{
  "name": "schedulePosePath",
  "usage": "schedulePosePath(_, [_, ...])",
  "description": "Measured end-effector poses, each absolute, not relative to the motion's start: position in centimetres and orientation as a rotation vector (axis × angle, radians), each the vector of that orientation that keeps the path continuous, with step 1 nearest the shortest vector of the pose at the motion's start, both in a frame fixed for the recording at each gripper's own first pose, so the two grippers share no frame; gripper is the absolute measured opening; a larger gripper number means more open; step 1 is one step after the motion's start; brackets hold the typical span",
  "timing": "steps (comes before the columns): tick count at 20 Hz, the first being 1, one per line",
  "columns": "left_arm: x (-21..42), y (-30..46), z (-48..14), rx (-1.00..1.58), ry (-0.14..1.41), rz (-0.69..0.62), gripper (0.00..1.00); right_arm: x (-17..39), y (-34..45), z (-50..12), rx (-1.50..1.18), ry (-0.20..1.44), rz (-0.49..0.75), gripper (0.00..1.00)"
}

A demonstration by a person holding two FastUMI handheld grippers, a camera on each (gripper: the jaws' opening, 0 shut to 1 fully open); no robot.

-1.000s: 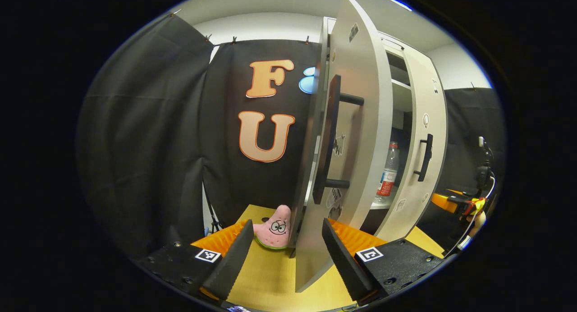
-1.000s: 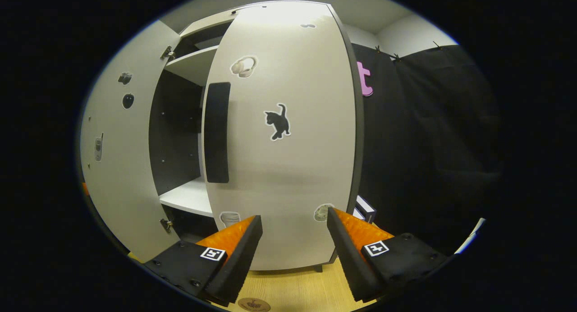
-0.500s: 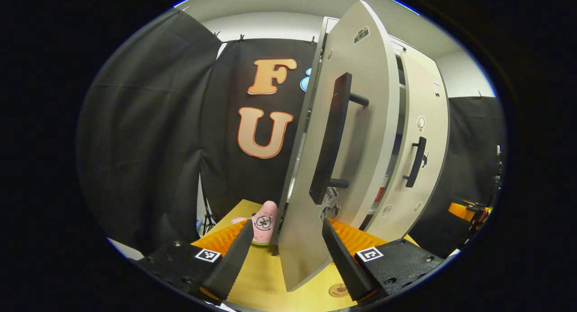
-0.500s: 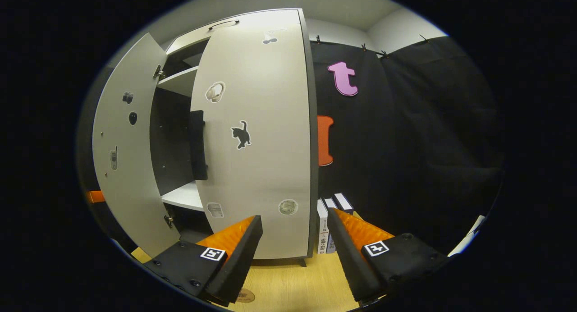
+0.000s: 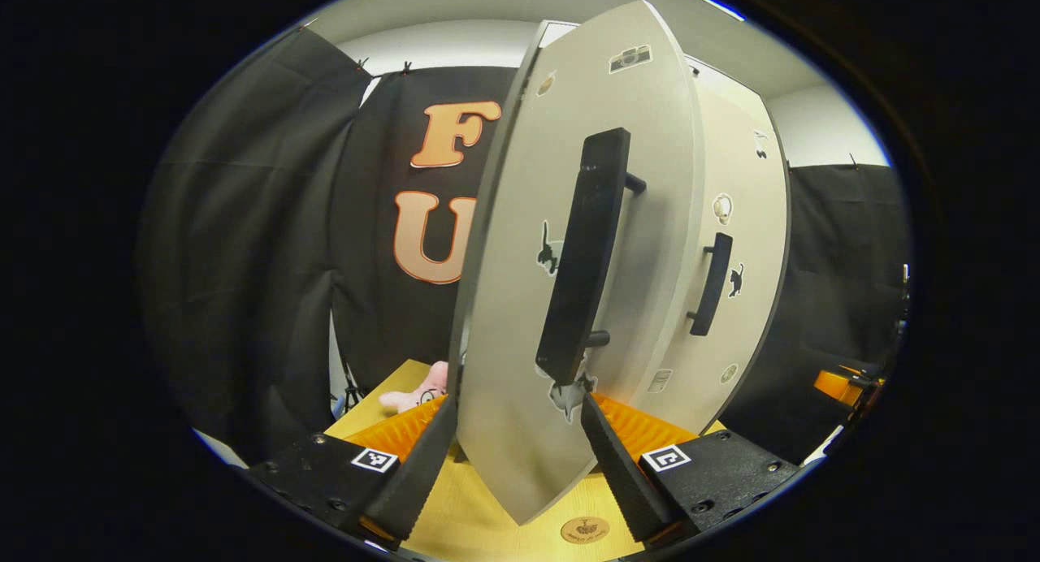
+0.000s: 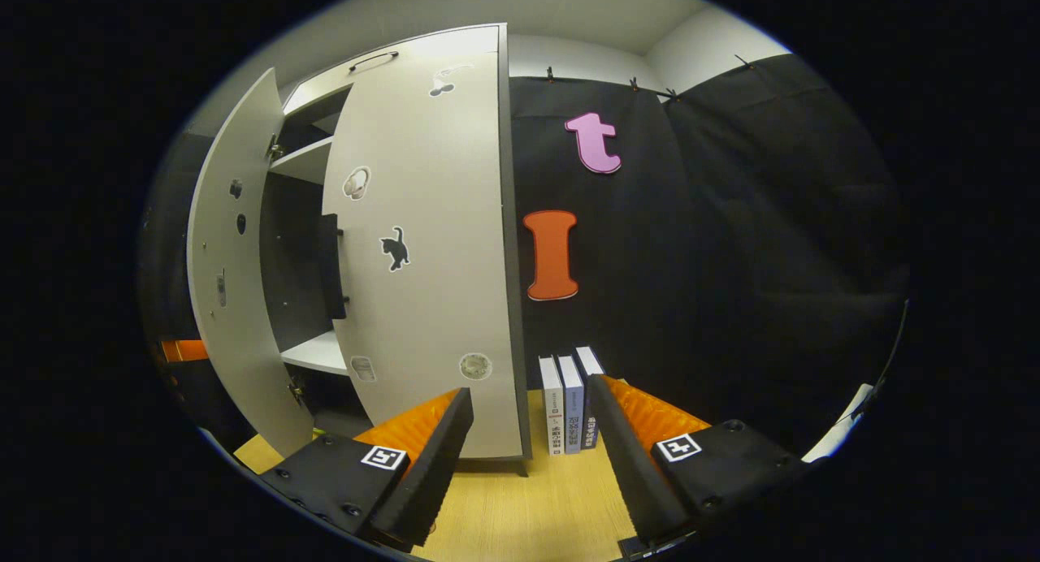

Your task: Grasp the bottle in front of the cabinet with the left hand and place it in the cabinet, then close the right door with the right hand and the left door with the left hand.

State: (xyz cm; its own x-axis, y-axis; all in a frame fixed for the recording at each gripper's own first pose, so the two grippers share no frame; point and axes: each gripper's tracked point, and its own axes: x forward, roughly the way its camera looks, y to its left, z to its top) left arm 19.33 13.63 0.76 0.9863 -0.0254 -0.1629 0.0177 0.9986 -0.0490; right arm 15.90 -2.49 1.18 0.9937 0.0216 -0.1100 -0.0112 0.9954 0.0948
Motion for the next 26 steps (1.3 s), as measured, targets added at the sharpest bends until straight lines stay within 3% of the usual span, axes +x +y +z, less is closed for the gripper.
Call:
schedulePosePath(5, [23.4, 9.2, -0.5, -0.058, 0.171, -0.098, 0.94, 15.3, -6.5, 0.7, 0.096, 0.107, -0.042, 0.96])
schedulePosePath(12, [28.6, 6.4, -2.1, -0.006, 0.154, -0.09, 0.95, 15.0, -10.0, -0.2, 0.096, 0.111, -0.092, 0.95])
schedulePosePath(26, [29.8, 6.2, -2.7, -0.014, 0.172, -0.083, 0.95, 17.6, -12.1, -1.9, 0.117, 0.142, -0.089, 0.96])
